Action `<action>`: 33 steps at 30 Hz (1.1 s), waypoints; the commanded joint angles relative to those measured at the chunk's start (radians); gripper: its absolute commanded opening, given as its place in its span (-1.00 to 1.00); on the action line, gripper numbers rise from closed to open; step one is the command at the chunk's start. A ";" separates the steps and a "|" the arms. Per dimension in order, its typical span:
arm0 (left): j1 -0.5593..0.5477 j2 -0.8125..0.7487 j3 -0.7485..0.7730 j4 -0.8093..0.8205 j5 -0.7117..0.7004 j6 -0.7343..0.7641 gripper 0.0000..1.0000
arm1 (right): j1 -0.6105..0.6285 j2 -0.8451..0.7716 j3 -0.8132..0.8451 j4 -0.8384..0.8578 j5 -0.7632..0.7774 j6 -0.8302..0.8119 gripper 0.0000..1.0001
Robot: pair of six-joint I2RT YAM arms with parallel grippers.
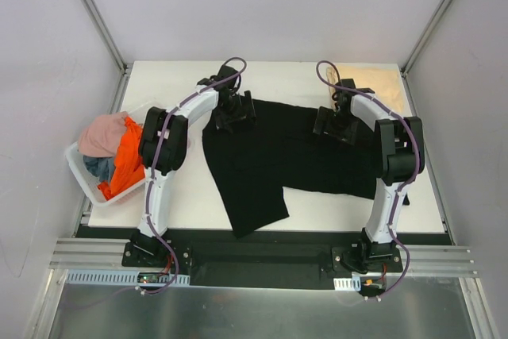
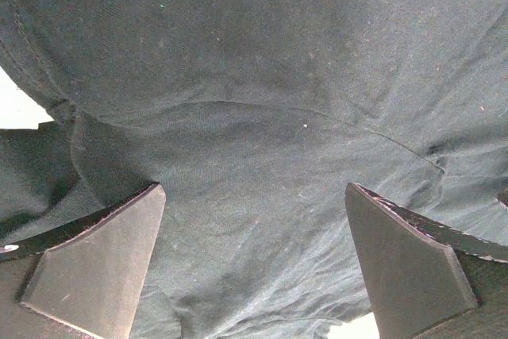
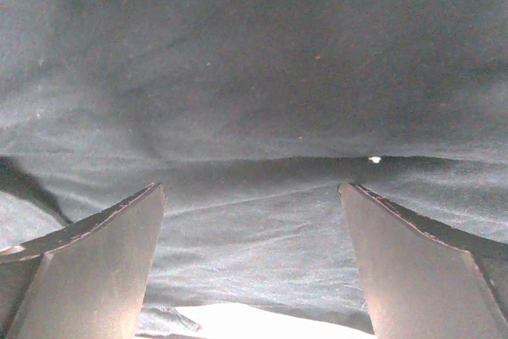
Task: Fold and stack the t-shirts
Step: Fold the flattened tshirt in 1/3 of the way, then grap the side of the flattened tshirt closest away from the robot with both arms
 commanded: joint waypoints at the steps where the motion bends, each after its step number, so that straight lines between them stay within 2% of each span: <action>1: 0.023 0.055 0.061 -0.053 -0.050 0.066 0.99 | -0.004 -0.048 0.015 -0.018 -0.069 -0.003 0.93; 5: 0.023 0.011 0.083 -0.070 -0.020 0.083 0.99 | -0.005 -0.149 -0.022 -0.021 -0.051 -0.005 0.93; 11: -0.017 -0.168 -0.003 -0.070 -0.019 0.070 0.98 | -0.010 -0.329 -0.115 -0.015 0.135 0.016 0.93; 16: -0.115 -0.371 -0.207 -0.072 -0.056 0.057 0.99 | -0.045 -0.522 -0.265 0.057 0.204 0.069 0.93; 19: -0.176 -0.572 -0.397 -0.072 -0.108 0.006 0.99 | -0.065 -0.623 -0.362 0.099 0.229 0.101 0.93; 23: -0.249 -0.722 -0.682 -0.075 -0.095 -0.098 0.99 | -0.070 -0.737 -0.447 0.148 0.284 0.115 0.93; 28: -0.391 -0.911 -0.911 -0.076 -0.069 -0.236 0.99 | -0.079 -0.809 -0.489 0.146 0.295 0.104 0.93; 29: -0.449 -0.928 -0.969 -0.075 -0.068 -0.261 0.97 | -0.080 -0.824 -0.496 0.146 0.298 0.102 0.93; 33: -0.542 -0.982 -1.081 -0.067 -0.065 -0.377 0.77 | -0.082 -0.843 -0.517 0.151 0.295 0.101 0.93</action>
